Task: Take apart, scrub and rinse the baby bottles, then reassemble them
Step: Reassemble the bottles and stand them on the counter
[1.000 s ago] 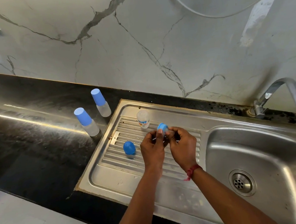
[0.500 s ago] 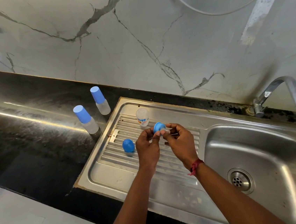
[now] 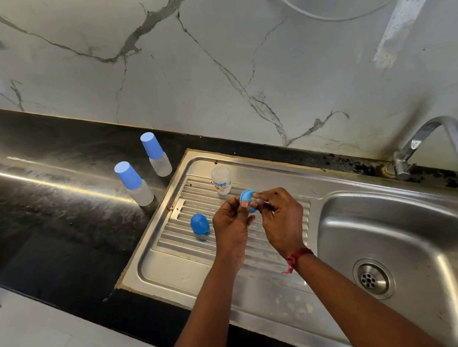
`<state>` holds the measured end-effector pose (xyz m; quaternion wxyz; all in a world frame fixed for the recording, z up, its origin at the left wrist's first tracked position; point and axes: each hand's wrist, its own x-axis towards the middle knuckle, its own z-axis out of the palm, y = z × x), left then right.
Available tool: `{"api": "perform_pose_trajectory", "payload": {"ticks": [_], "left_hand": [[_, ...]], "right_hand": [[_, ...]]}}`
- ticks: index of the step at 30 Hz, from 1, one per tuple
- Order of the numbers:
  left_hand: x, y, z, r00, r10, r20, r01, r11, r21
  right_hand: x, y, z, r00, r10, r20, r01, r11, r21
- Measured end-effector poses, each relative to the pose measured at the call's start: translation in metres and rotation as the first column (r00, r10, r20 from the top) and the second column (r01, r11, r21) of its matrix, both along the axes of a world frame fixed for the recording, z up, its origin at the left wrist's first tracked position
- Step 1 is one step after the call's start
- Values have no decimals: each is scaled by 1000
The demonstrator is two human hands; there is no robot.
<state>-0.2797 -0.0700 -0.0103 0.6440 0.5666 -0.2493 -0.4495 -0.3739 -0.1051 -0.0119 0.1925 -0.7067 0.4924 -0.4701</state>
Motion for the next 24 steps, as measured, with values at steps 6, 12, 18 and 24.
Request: {"api": "perform_pose_trajectory", "payload": {"ticks": [6,12,18,24], "left_hand": [[-5,-5,-13,975,13,220,-33,996,88],[-8,-5,-17,963,19,268,-62,986,154],[-6,-2,-10,995,53,89,-66,986,156],[4,1,1,994,-25,-110,31,998,58]], "right_hand": [[0,3,-8,998,-59,6,59,998,-11],[2,3,-14,997,-62,35,61,997,49],[-1,10,-17,1000,3,-17,-4,1000,-26],[-2,4,-5,987,97,126,-107,992,72]]}}
